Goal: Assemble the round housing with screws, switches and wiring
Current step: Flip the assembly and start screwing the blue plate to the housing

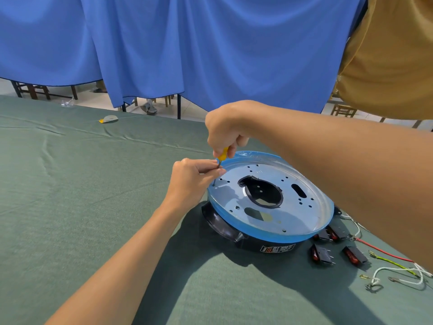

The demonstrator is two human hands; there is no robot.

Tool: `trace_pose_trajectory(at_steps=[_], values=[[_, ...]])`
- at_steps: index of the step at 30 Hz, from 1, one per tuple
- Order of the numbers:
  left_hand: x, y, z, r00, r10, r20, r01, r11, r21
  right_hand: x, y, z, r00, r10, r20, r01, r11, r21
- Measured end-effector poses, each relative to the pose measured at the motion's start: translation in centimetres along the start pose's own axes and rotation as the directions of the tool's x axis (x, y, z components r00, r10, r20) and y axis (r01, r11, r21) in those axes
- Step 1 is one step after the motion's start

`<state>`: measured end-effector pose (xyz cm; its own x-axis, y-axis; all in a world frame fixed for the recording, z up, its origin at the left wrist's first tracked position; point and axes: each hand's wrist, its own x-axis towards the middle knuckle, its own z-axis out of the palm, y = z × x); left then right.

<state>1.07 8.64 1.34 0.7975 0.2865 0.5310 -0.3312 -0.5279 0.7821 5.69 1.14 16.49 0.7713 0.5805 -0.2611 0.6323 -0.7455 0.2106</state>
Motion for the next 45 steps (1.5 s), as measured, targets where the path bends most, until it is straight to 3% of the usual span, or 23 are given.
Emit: trace_pose_trajectory(at_steps=[3, 8, 16, 22, 25, 29, 37, 41, 45], values=[[0.2, 0.0, 0.1, 0.999, -0.043, 0.008, 0.042, 0.999, 0.030, -0.3, 0.9, 0.4, 1.000, -0.005, -0.025, 0.005, 1.000, 0.012], [0.2, -0.2, 0.0, 0.999, -0.046, 0.024, 0.044, 0.997, 0.066, -1.4, 1.5, 0.3, 0.964, -0.219, -0.150, 0.182, 0.957, -0.226], [-0.1, -0.3, -0.3, 0.997, -0.068, 0.042, 0.069, 0.997, -0.026, -0.3, 0.4, 0.5, 0.946, -0.300, -0.122, 0.241, 0.903, -0.355], [-0.2, -0.4, -0.5, 0.999, -0.016, 0.035, 0.019, 0.996, -0.087, -0.1, -0.4, 0.2, 0.984, -0.137, -0.111, 0.111, 0.971, -0.212], [-0.4, -1.0, -0.5, 0.991, -0.087, -0.099, 0.071, 0.985, -0.158, -0.4, 0.0, 0.3, 0.997, -0.048, -0.067, 0.039, 0.991, -0.124], [-0.1, -2.4, 0.1, 0.958, -0.204, -0.204, 0.187, 0.977, -0.098, -0.4, 0.0, 0.3, 1.000, 0.026, 0.003, -0.026, 0.998, -0.056], [-0.3, -2.0, 0.5, 0.959, -0.271, -0.087, 0.267, 0.962, -0.049, -0.3, -1.9, -0.2, 0.964, 0.176, 0.197, -0.154, 0.981, -0.120], [-0.2, -1.9, 0.5, 0.952, -0.298, -0.064, 0.297, 0.954, -0.029, -1.1, -2.5, -0.7, 0.961, 0.182, 0.210, -0.139, 0.970, -0.201], [-0.1, -2.2, 0.3, 0.927, -0.375, -0.002, 0.375, 0.927, 0.006, -1.7, -1.4, -0.3, 0.963, 0.181, 0.198, -0.155, 0.978, -0.139]])
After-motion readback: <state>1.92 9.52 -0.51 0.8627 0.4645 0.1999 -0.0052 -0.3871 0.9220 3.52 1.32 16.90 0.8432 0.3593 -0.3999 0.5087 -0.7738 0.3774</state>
